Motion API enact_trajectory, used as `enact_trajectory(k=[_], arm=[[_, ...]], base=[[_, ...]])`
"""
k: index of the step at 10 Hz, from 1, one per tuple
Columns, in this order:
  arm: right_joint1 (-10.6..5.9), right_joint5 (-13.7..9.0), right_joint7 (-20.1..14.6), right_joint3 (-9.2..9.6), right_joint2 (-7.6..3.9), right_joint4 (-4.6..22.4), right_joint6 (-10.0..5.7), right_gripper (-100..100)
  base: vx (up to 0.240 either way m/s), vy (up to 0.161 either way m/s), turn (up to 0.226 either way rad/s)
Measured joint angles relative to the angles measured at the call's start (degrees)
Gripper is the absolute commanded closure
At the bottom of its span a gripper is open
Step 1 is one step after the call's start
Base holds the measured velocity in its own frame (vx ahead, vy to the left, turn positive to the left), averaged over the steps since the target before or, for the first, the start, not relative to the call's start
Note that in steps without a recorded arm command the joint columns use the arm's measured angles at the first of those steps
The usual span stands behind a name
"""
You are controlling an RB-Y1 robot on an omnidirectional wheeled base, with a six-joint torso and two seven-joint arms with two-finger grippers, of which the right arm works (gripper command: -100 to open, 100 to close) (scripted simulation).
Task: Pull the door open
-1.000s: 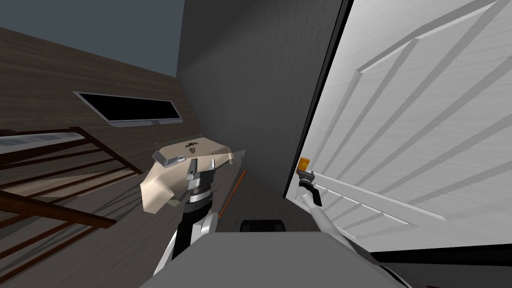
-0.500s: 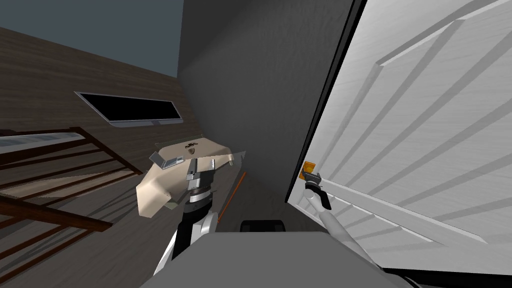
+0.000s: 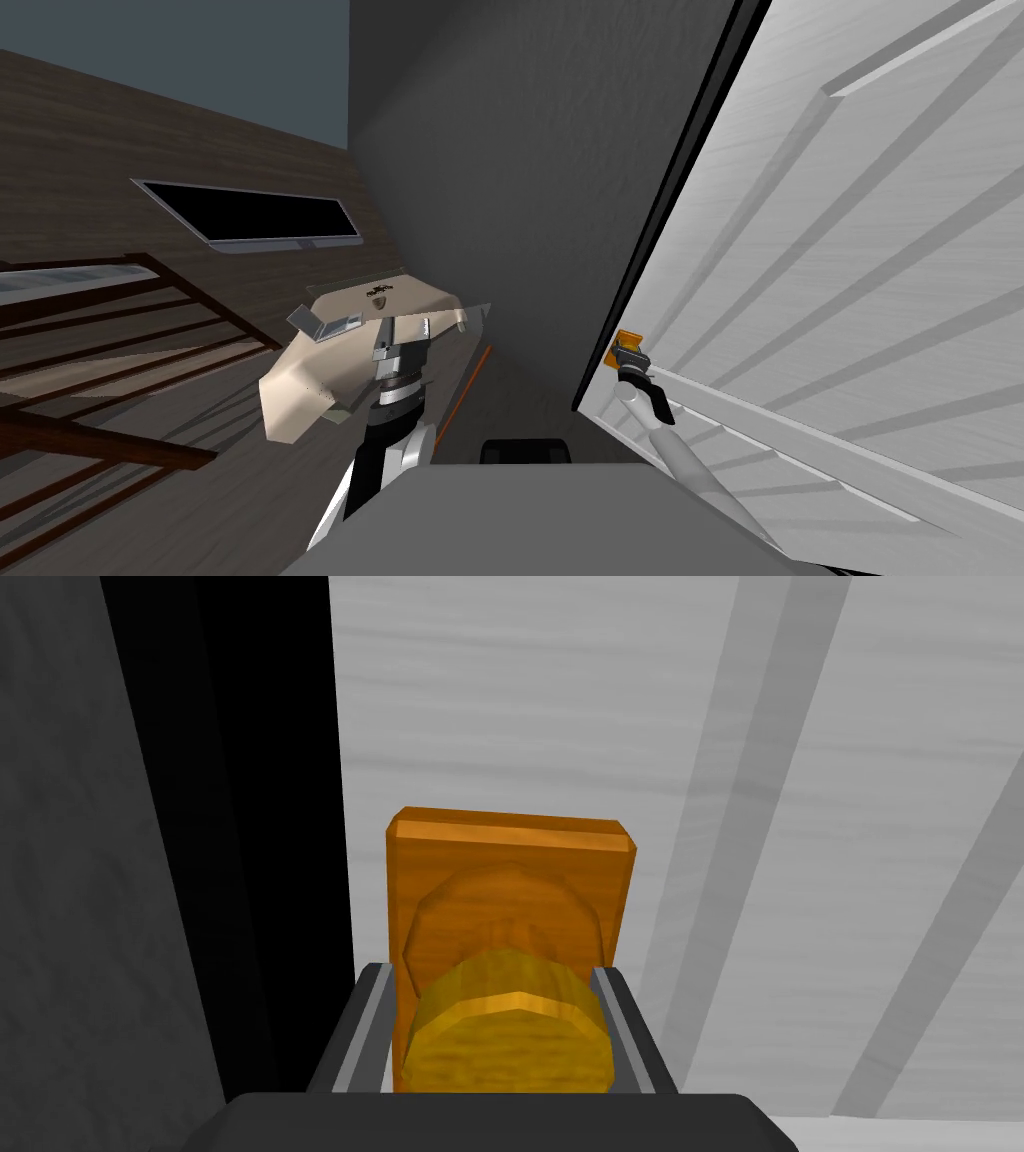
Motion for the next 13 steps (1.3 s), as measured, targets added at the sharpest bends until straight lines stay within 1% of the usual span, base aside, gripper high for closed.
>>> enact_trajectory(k=[4, 5, 6, 7, 8, 9, 10, 13], arm=[[0.05, 0.0, 0.2, 0.09, 0.07, 0.1, 0.13, 100], [0.05, 0.0, 0.1, 0.10, 0.08, 0.1, 0.14, 100], [-0.16, 0.2, -0.4, 0.55, -0.36, 0.1, 0.15, 100], [-0.07, 0.3, -0.6, 0.83, -0.43, -0.5, 0.42, 100], [-0.24, 0.5, -0.9, 1.45, -0.54, -0.3, 0.67, 100], [-0.07, 0.6, -1.0, 2.06, -0.38, -0.9, 1.11, 100], [-0.11, 0.8, -1.7, 2.97, -0.62, -0.8, 1.41, 100], [0.62, 1.1, -2.9, 4.96, -1.00, -2.9, 3.22, 100]], base=[[-0.009, 0.001, 0.006], [-0.128, -0.005, 0.060], [-0.204, 0.005, 0.070], [-0.219, 0.002, 0.051], [-0.265, -0.021, 0.083], [-0.261, -0.009, 0.090], [-0.265, -0.004, 0.083], [-0.269, -0.019, 0.082]])
